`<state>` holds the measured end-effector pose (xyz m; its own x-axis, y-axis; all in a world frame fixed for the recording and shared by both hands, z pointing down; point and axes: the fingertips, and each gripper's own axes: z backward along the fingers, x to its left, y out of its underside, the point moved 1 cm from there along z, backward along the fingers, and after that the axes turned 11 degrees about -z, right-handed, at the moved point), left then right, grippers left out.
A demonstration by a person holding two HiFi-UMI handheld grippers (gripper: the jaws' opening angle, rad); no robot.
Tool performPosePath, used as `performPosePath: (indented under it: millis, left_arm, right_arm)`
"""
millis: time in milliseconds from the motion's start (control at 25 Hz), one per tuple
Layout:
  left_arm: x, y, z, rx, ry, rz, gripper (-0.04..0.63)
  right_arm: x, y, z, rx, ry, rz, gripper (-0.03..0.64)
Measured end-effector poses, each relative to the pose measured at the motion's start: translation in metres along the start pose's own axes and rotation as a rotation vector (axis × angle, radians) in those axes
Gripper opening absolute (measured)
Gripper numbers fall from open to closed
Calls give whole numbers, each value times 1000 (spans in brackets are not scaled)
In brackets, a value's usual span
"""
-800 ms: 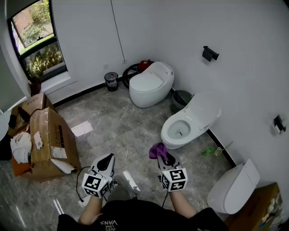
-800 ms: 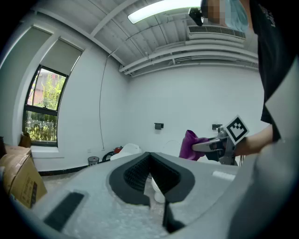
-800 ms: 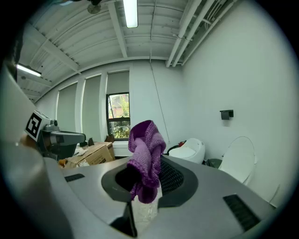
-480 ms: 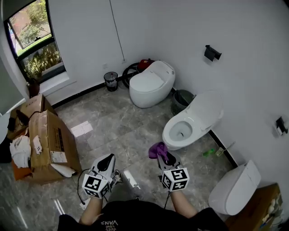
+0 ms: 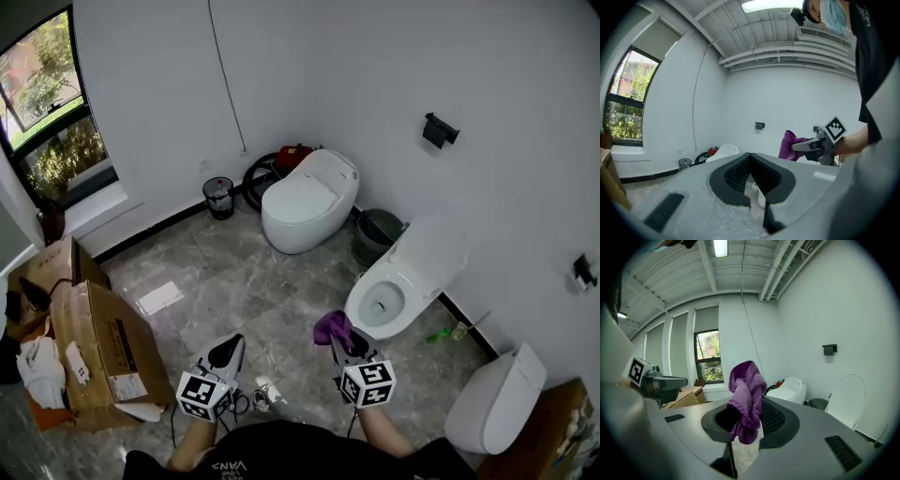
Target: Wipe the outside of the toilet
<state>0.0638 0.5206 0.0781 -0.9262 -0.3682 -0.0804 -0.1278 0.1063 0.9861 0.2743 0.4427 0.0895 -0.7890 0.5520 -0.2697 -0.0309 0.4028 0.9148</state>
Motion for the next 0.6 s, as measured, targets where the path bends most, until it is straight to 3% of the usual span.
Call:
performPosePath:
  millis: [320,600]
  left_arm:
    - [101,11,-54,15,71,-43,6]
    - [152,22,-92,26,44,34,6]
  right_arm:
    - [2,-17,-86,1,100,-41,89]
    - [-7,-30,-147,49,113,-35,89]
